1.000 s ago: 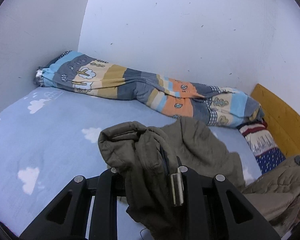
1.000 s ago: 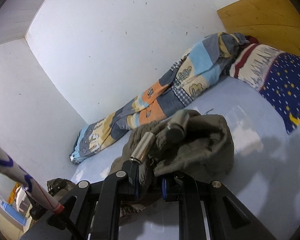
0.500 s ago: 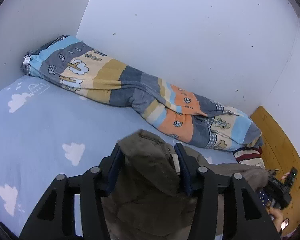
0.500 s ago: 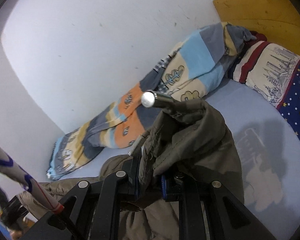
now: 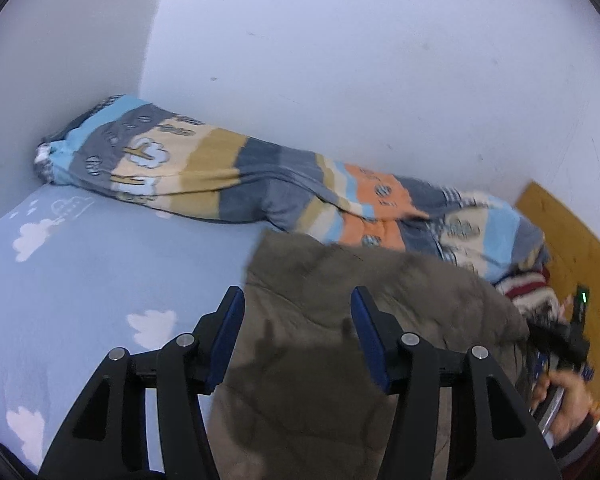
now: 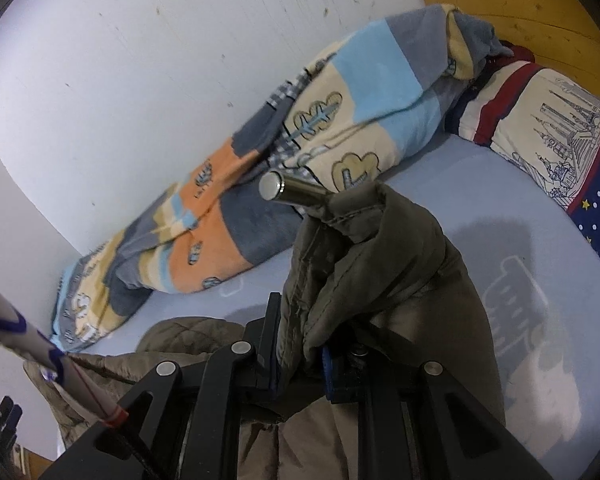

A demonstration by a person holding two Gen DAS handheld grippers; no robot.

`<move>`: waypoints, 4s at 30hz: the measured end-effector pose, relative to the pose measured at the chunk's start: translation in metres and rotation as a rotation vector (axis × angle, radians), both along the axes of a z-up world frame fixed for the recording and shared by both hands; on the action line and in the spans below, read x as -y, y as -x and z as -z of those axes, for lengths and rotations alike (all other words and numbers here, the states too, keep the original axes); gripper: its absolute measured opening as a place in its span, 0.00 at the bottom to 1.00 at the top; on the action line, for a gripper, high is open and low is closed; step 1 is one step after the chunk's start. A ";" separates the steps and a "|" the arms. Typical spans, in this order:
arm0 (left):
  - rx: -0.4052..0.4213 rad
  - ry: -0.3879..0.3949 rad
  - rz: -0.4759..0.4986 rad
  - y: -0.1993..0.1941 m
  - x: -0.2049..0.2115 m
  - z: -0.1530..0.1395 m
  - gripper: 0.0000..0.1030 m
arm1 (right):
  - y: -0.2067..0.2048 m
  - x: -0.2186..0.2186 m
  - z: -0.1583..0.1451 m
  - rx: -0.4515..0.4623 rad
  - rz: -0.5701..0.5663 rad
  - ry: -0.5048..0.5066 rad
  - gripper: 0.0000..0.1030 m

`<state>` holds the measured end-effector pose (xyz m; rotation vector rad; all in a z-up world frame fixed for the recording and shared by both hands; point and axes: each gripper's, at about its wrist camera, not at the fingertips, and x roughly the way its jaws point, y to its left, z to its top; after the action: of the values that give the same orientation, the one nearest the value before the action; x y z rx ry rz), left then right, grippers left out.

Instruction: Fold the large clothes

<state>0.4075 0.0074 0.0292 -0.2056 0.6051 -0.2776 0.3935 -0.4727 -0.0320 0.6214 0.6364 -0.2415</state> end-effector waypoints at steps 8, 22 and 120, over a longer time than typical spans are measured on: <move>-0.104 -0.126 0.145 -0.026 0.095 0.069 0.53 | -0.007 0.031 0.012 -0.006 -0.044 -0.213 0.44; -0.248 -0.208 0.096 -0.080 0.115 0.129 0.57 | 0.019 -0.015 0.013 -0.068 -0.241 0.065 0.57; -0.082 -0.507 -0.062 0.075 0.055 0.153 0.67 | 0.130 -0.090 0.091 -0.278 -0.200 0.180 0.50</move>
<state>0.3324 -0.0474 -0.1236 0.2533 0.7292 -0.0500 0.2633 -0.3831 -0.1227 0.3497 0.9277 -0.1962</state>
